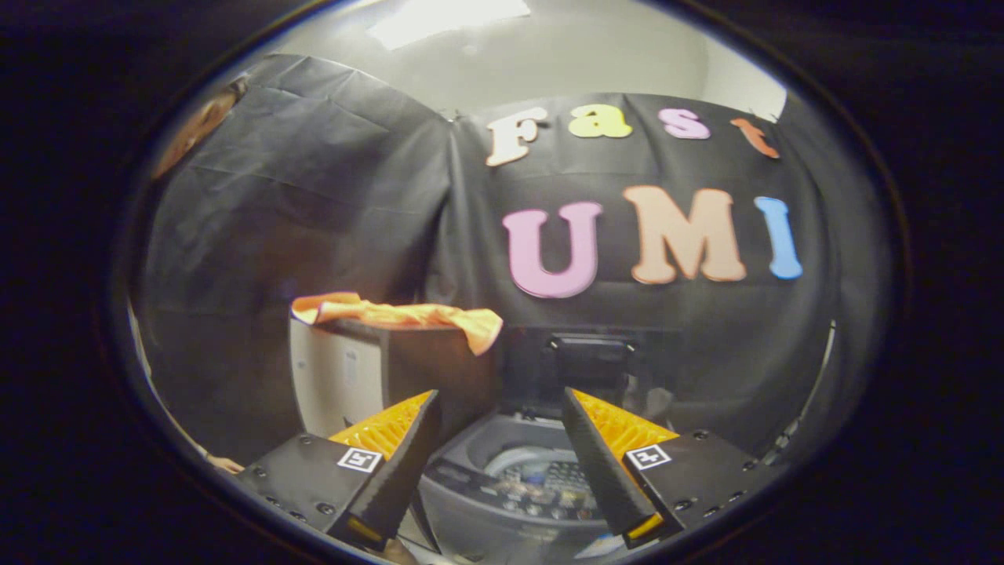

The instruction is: Put the clothes into the washing machine and then close the washing machine lid.

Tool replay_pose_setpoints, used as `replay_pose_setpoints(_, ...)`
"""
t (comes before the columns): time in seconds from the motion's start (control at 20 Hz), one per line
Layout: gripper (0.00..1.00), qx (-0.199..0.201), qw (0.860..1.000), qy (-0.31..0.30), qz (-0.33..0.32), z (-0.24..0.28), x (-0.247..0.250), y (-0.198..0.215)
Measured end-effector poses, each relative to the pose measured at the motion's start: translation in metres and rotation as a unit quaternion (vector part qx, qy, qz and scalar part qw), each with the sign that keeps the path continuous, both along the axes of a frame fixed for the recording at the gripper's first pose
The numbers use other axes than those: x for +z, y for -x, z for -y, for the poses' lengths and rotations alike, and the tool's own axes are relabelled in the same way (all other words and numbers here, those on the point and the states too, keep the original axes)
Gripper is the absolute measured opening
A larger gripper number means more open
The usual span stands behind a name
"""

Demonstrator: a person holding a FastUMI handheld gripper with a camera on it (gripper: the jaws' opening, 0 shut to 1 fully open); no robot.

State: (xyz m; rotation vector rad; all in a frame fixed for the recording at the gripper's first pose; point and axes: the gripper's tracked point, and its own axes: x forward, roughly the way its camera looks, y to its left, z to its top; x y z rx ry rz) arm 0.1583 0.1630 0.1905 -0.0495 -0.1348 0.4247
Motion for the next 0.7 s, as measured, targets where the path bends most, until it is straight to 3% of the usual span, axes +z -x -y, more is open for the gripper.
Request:
replay_pose_setpoints(0.35, 0.97, 0.084, 0.996, -0.002, -0.021, -0.123, 0.080, -0.093)
replay_pose_setpoints(0.7, 0.99, 0.102, 0.988, 0.067, -0.099, -0.203, 0.050, -0.168)
